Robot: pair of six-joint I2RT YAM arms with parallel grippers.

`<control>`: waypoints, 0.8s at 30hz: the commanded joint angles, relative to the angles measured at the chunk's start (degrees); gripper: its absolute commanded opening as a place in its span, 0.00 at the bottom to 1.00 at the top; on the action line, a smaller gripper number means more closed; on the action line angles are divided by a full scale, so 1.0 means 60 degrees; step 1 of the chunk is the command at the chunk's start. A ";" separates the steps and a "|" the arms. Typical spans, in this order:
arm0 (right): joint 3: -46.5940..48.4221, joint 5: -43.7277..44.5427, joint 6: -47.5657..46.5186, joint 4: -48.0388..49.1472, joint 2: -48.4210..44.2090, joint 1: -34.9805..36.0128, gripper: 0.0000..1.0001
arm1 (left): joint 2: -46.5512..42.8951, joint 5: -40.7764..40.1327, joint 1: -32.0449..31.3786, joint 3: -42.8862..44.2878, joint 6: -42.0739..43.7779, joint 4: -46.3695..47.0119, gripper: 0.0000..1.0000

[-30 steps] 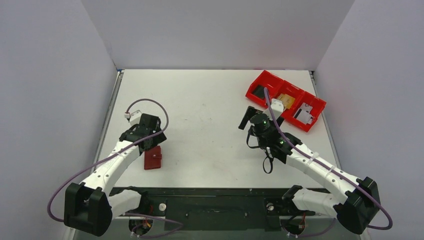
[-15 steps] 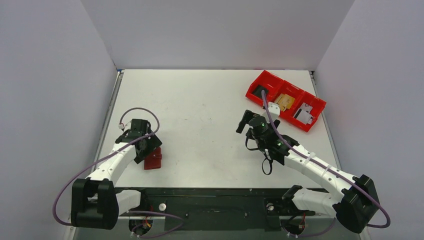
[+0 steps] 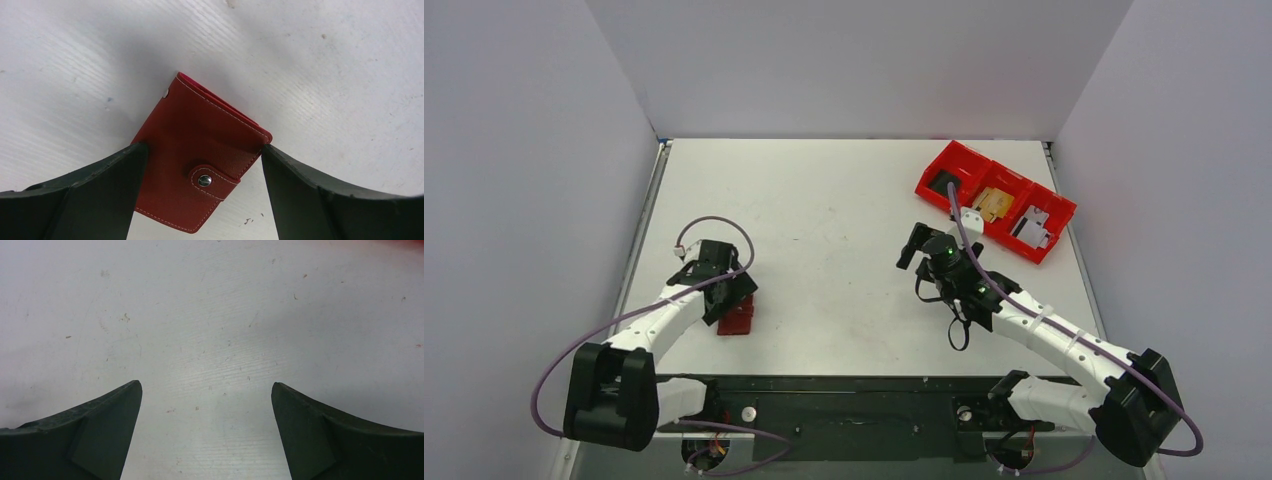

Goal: Take the credit cards out of the card holder
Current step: Move the card holder to the center of the board.

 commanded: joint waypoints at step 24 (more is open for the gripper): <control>0.0503 -0.1164 -0.0302 0.0375 0.0986 0.0406 0.94 | 0.1258 -0.0586 -0.4303 0.2679 -0.2751 -0.0491 0.84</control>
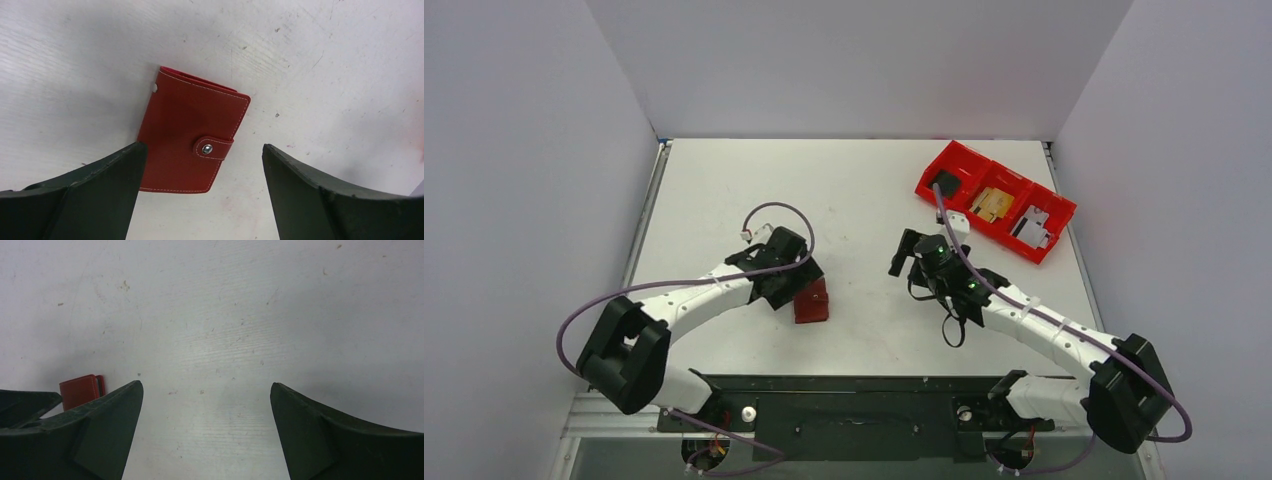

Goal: Take the credit cards out of the card holder
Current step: Move the card holder to the center of the board, then open the card holder at the center of the board.

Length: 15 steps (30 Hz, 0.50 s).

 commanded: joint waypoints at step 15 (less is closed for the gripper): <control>0.5451 0.1039 -0.0966 -0.1976 0.5476 0.3770 0.59 | -0.3206 -0.1200 0.3280 -0.1013 0.3420 -0.2055 0.84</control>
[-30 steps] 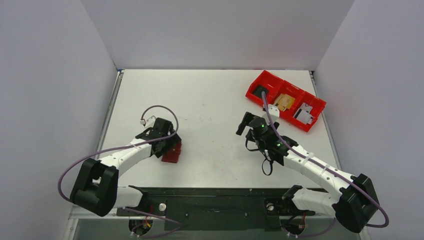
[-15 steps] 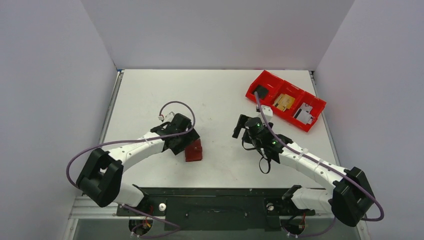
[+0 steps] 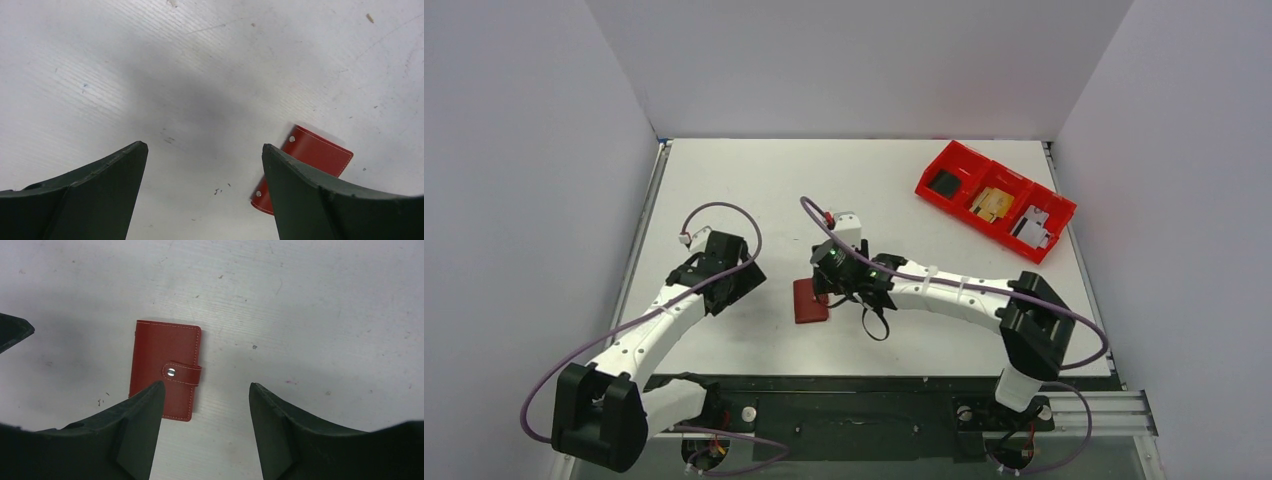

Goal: Take the credit cards out of the card holder
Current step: Open the card holder at the center of the board.

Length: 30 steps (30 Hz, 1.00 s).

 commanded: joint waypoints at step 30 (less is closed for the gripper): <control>0.3174 0.0560 -0.0263 -0.1439 0.3942 0.0941 0.37 | -0.0492 0.0313 0.0971 -0.0386 0.1115 0.0201 0.82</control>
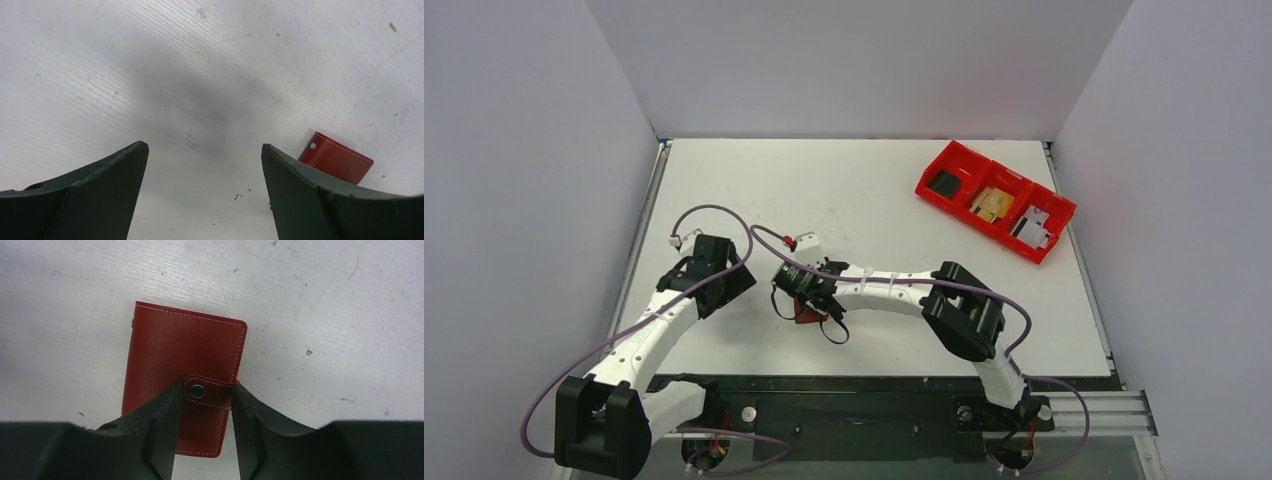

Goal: Take the credit cards out of the card holder
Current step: Open the card holder at the center of the board.

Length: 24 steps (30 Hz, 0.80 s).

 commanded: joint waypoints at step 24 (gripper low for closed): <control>-0.1604 -0.1026 -0.0012 0.1804 -0.1194 -0.0438 0.00 | 0.0907 0.1552 -0.1355 -0.0248 -0.0190 0.1807 0.75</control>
